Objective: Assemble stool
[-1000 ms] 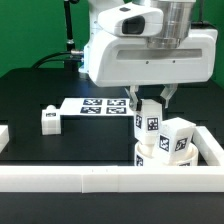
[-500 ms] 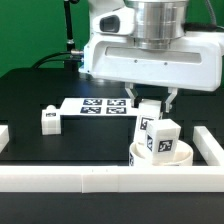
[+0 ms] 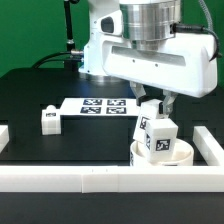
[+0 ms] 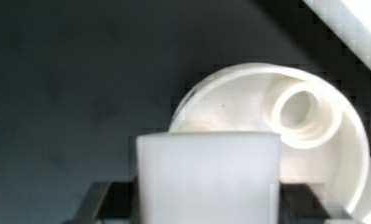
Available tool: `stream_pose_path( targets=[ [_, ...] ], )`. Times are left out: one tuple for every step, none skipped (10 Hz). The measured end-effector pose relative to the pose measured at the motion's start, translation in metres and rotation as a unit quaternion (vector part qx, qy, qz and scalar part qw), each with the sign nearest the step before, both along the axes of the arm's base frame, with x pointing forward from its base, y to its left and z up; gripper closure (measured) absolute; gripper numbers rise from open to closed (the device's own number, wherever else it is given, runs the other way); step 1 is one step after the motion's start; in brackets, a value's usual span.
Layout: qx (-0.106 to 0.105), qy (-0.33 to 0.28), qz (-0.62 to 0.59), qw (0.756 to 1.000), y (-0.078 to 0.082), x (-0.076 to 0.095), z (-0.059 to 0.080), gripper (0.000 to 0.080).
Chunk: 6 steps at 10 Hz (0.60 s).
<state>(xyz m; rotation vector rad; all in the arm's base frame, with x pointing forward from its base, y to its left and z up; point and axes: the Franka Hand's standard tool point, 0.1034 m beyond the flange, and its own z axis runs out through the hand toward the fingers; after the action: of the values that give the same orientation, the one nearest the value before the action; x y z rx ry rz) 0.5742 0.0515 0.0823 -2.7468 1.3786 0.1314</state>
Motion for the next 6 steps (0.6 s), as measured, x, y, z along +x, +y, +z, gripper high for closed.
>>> stream_pose_path(
  targets=[
    [-0.001,0.005,-0.054,0.999,0.0011,0.0,0.0,0.0465],
    [-0.002,0.009,-0.103,0.995,0.0018,0.0002,0.0001,0.0465],
    [0.013,0.013,-0.169,0.986,0.0006,0.0011,-0.0002,0.0465],
    [0.025,0.014,-0.241,0.97,-0.0006,0.0024,-0.0004,0.0465],
    [0.032,0.017,-0.299,0.953,-0.0001,0.003,-0.0005,0.0465],
    [0.032,0.026,-0.37,0.928,0.0037,0.0035,-0.0001,0.0465]
  ],
)
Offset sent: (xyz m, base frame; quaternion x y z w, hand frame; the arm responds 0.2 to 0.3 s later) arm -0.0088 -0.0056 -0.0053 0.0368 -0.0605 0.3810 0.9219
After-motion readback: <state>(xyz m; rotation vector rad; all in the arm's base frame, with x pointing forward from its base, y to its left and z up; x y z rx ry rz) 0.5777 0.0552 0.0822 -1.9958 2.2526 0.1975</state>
